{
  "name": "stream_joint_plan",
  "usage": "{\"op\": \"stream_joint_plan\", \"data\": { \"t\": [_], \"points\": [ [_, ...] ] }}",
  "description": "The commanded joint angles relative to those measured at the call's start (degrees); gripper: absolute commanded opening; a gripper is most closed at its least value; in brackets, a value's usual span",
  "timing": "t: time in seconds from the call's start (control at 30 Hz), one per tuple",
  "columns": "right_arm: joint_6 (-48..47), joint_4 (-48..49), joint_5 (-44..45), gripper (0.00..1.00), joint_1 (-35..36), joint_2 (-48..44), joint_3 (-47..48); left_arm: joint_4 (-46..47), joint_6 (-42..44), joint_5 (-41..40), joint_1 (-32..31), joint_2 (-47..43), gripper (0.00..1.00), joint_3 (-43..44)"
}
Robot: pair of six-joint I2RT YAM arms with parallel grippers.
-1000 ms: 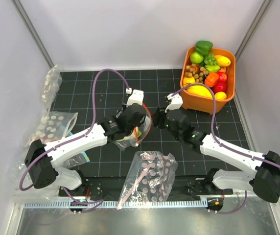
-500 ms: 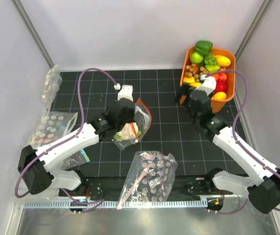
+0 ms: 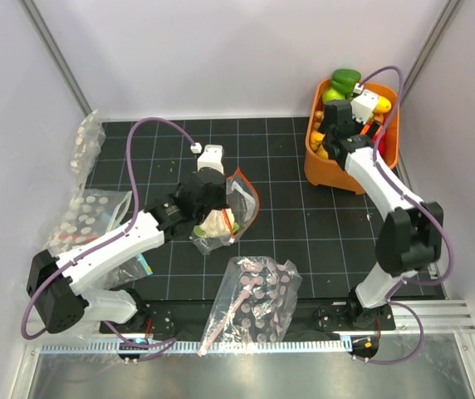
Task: Place the food in the zip-top bag and seal the zipper
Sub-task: Adjust the zipper food storage bag at the center of the board, then pick up the fake vegetable from the bin.
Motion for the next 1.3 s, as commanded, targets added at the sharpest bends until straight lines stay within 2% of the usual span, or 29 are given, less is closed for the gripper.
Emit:
{"op": "stream_joint_plan", "data": {
  "t": [0.0, 0.27, 0.4, 0.47, 0.5, 0.57, 0.6, 0.77, 1.07, 1.27],
  "points": [
    [-2.37, -2.66, 4.23, 1.00, -2.71, 7.19, 8.70, 2.93, -0.68, 0.02, 0.03, -1.97, 0.00, -0.34],
    [-5.28, -3.46, 3.71, 1.00, -7.10, 21.28, 22.67, 3.11, -0.41, -0.86, 0.03, -2.94, 0.00, -0.87],
    [-3.71, -7.23, 4.76, 0.99, -9.29, 27.17, 28.05, 3.02, -0.76, 0.20, 0.03, -2.76, 0.00, -0.78],
    [-2.30, -7.86, 4.59, 0.95, -9.74, 27.88, 28.24, 3.02, -0.76, 0.20, 0.03, -2.85, 0.00, -0.69],
    [-2.21, -7.16, 4.32, 0.80, -10.00, 27.45, 27.45, 3.02, -0.76, 0.11, 0.03, -2.94, 0.00, -0.78],
    [-1.94, -5.76, 2.92, 0.62, -10.09, 24.39, 23.78, 3.02, -0.76, 0.11, 0.03, -3.11, 0.00, -0.86],
    [-1.86, -3.49, 2.13, 0.46, -10.09, 22.80, 21.92, 3.02, -0.76, 0.11, 0.03, -3.11, 0.00, -0.78],
    [-0.01, -1.18, -5.93, 0.27, -9.83, 10.52, 13.31, 3.02, -0.76, 0.46, 0.03, -2.32, 0.00, -0.69],
    [0.08, -0.83, -19.04, 0.25, -3.60, -7.08, 5.48, 3.46, -0.50, 0.99, 0.12, -0.22, 0.00, -0.43],
    [1.22, 2.41, -22.65, 0.25, 7.03, -19.83, -6.64, 3.02, -0.94, 2.48, 0.91, 0.31, 0.00, -0.16]
  ]
}}
